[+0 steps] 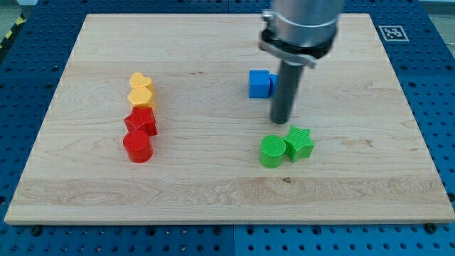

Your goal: Move the red blocks and yellow blocks away from each other

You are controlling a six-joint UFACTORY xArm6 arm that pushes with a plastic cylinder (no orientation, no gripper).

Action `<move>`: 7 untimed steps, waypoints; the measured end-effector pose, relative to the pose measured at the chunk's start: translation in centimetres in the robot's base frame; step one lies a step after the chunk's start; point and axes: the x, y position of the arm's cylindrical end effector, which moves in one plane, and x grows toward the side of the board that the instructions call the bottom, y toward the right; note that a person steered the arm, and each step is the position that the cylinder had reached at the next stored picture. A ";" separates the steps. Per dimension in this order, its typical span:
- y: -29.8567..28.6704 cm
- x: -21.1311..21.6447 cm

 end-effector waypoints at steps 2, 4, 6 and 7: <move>-8.8 -7.9; -21.4 -14.5; -32.6 -10.7; -31.5 -4.8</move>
